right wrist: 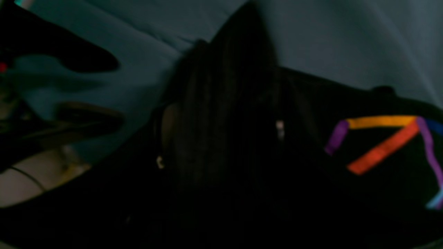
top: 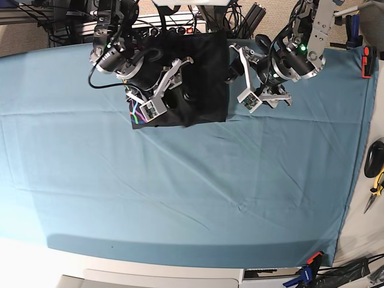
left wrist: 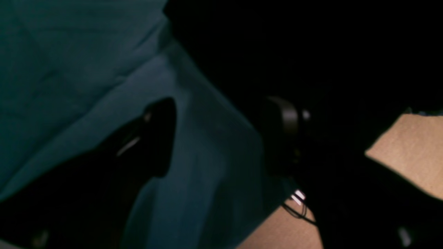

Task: Fold the T-shirt properly
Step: 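Fold the sleeve end over toward the left gripper with the right gripper, then release the folded end and raise the right gripper away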

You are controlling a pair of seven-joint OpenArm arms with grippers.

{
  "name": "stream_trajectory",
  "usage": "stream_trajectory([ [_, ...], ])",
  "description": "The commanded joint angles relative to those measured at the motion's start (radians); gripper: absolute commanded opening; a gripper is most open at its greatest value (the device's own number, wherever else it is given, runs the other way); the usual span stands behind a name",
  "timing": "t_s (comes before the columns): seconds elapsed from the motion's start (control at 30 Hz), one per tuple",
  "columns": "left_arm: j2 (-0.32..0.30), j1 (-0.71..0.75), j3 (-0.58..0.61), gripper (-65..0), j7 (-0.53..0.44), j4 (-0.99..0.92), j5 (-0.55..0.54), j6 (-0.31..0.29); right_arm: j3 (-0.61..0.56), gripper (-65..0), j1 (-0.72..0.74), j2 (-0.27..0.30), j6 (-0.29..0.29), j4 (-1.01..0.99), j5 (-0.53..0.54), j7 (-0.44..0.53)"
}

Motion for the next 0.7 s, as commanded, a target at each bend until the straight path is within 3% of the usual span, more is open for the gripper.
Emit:
stream_trajectory([
  [0.0, -0.003, -0.005, -0.003, -27.7, -0.018, 0.019, -0.01, -0.002, -0.002, -36.1, 0.005, -0.002, 0.011, 0.015, 0.037, 0.012],
  [0.13, -0.003, -0.005, -0.003, -27.7, -0.019, 0.019, -0.01, -0.002, -0.002, -36.1, 0.005, -0.002, 0.021, 0.015, 0.137, -0.014],
  [0.27, -0.003, -0.005, -0.003, -27.7, -0.019, 0.019, -0.01, -0.002, -0.002, -36.1, 0.005, -0.002, 0.096, 0.015, 0.301, -0.079],
  [0.4, -0.003, -0.005, -0.003, -27.7, -0.02, 0.019, -0.008, -0.002, 0.0, -36.1, 0.006, -0.002, 0.096, 0.017, 0.465, -0.144],
  [0.53, -0.003, -0.005, -0.003, -27.7, -0.021, 0.019, 0.016, -0.002, 0.037, -36.5, 0.005, -0.002, 0.096, 0.077, 0.469, -0.183],
  [0.6, -0.003, -0.005, -0.003, -27.7, -0.021, 0.019, 0.016, 0.002, 0.098, -42.3, 0.003, -0.002, 0.096, 0.157, 0.422, -0.185],
  [0.67, -0.003, -0.005, -0.003, -27.7, -0.021, 0.019, 0.016, 0.002, 0.184, -55.4, -0.008, -0.002, 0.096, 0.245, 0.381, -0.184],
])
